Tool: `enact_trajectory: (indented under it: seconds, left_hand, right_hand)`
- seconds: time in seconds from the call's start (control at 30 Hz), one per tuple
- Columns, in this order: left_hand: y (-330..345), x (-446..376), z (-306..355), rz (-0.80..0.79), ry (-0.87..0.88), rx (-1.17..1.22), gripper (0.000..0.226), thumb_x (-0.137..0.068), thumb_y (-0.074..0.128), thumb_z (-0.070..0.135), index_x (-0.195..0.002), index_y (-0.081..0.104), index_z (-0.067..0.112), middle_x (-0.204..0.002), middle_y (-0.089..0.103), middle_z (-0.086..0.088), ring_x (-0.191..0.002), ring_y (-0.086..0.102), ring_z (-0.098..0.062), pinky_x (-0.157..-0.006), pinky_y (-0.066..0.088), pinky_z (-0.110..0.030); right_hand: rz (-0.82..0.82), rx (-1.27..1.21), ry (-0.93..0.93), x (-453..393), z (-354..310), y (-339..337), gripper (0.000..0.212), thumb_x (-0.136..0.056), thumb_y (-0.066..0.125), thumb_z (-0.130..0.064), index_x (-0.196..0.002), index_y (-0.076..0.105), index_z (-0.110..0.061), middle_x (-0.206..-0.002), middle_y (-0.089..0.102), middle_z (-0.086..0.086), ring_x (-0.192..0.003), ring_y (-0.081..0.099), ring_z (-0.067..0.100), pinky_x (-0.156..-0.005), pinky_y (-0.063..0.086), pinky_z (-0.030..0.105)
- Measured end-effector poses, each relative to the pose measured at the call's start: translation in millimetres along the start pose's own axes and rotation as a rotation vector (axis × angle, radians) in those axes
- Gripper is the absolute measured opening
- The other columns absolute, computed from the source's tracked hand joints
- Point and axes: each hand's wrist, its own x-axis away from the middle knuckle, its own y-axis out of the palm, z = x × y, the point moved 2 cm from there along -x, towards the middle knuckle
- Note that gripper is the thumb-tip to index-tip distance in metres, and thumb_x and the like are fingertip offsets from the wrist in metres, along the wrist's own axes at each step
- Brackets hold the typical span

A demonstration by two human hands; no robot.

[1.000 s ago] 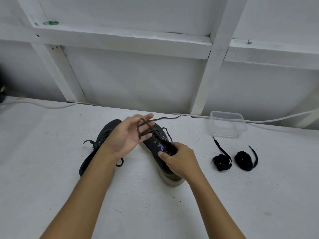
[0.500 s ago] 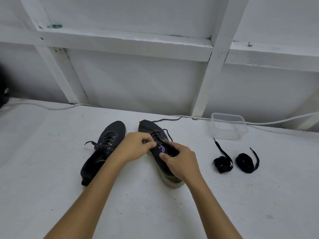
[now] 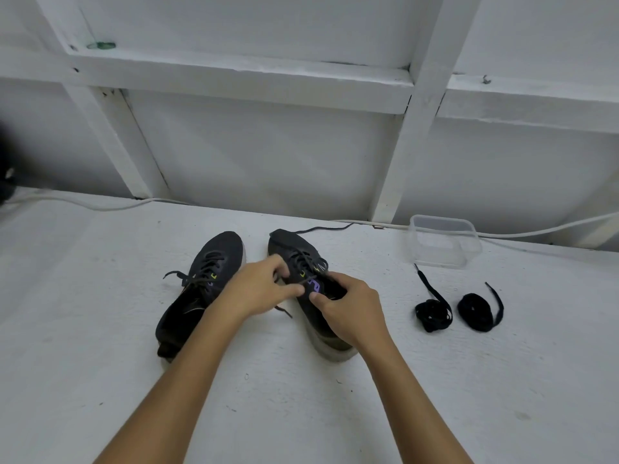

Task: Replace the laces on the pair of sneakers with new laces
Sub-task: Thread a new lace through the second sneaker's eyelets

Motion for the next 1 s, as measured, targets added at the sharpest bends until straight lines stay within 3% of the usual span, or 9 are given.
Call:
enact_trajectory:
  seconds: [0.1,0.2,0.33,0.43,0.53,0.6,0.67,0.8,1.0]
  left_hand:
    - [1.3,0.1,3.6,-0.114,0.115,-0.002,0.016,-0.094,0.061,0.046,-0.096,0.071,0.033,-0.087,0.066,0.005,-0.082,0.061,-0.017,-0.071,0.044,-0.029]
    - [-8.8,4.8,14.1,-0.126,0.194,0.496,0.027,-0.1,0.057,0.032,-0.08,0.072,0.022,-0.056,0.046,0.007,-0.056,0.042,-0.012,-0.061,0.033,-0.029]
    - [-17.0,4.9,20.2,-0.098,0.228,0.843,0.032,-0.097,0.059,0.031,-0.07,0.069,0.018,-0.053,0.031,0.002,-0.052,0.031,-0.01,-0.058,0.03,-0.025]
    - [-16.7,4.5,28.0,0.0,0.245,0.722,0.033,-0.101,0.057,0.029,-0.073,0.07,0.016,-0.057,0.041,0.006,-0.056,0.039,-0.007,-0.062,0.034,-0.024]
    - [-21.1,0.4,35.7,0.07,0.285,0.596,0.032,-0.1,0.059,0.03,-0.072,0.071,0.018,-0.062,0.055,0.016,-0.063,0.049,-0.002,-0.068,0.037,-0.025]
    - [-25.1,-1.7,39.4,0.068,0.31,0.575,0.033,-0.098,0.061,0.034,-0.069,0.071,0.022,-0.073,0.06,0.014,-0.07,0.053,-0.002,-0.071,0.04,-0.021]
    - [-27.9,-2.2,43.7,0.066,0.336,0.565,0.032,-0.097,0.062,0.035,-0.069,0.071,0.023,-0.077,0.059,0.016,-0.068,0.053,0.002,-0.067,0.039,-0.012]
    - [-29.6,-12.9,35.9,0.265,0.249,0.566,0.028,-0.096,0.062,0.045,-0.078,0.072,0.026,-0.087,0.067,0.012,-0.077,0.059,0.002,-0.074,0.042,-0.018]
    - [-15.5,-25.1,15.6,0.476,0.158,0.454,0.014,-0.098,0.058,0.036,-0.094,0.069,0.027,-0.103,0.066,0.015,-0.096,0.059,0.003,-0.084,0.044,-0.018]
  right_hand:
    - [-0.001,-0.001,0.002,0.3,-0.2,0.0,0.043,-0.087,0.076,-0.036,-0.129,0.068,-0.03,-0.112,0.073,-0.011,-0.089,0.062,0.002,-0.069,0.041,0.004]
    - [0.001,0.003,0.012,0.5,-0.9,-1.1,0.041,-0.086,0.075,-0.034,-0.126,0.069,-0.032,-0.101,0.07,-0.016,-0.08,0.059,-0.003,-0.061,0.039,0.001]
    - [0.005,-0.013,0.034,2.2,-1.0,-2.3,0.039,-0.086,0.075,-0.033,-0.125,0.07,-0.032,-0.095,0.067,-0.017,-0.081,0.06,-0.001,-0.061,0.04,0.005]
    - [-0.023,-0.005,0.052,0.3,-5.9,-2.7,0.041,-0.087,0.073,-0.04,-0.126,0.068,-0.031,-0.097,0.067,-0.014,-0.086,0.062,0.004,-0.067,0.047,0.013]
    - [-0.095,0.053,0.062,-10.2,-16.0,-11.7,0.054,-0.087,0.068,-0.052,-0.137,0.06,-0.033,-0.122,0.067,-0.008,-0.109,0.064,0.015,-0.088,0.051,0.026]
    - [-0.12,0.089,-0.002,-16.3,-28.0,-20.7,0.051,-0.09,0.068,-0.049,-0.139,0.06,-0.035,-0.128,0.065,-0.009,-0.116,0.06,0.014,-0.087,0.042,0.022]
    - [-0.129,0.087,-0.102,-22.4,-38.1,-26.1,0.032,-0.094,0.067,-0.041,-0.125,0.071,-0.033,-0.111,0.067,-0.017,-0.103,0.059,0.005,-0.079,0.041,0.018]
    - [-0.146,-0.203,-0.095,-36.6,-38.9,-31.4,0.019,-0.099,0.062,-0.035,-0.091,0.074,-0.022,-0.091,0.075,-0.008,-0.085,0.069,0.014,-0.083,0.056,0.033]
    - [-0.102,-0.744,0.116,-48.3,-26.1,-55.5,0.033,-0.108,0.041,-0.038,-0.094,0.061,-0.017,-0.096,0.074,-0.002,-0.102,0.072,0.018,-0.083,0.057,0.037]
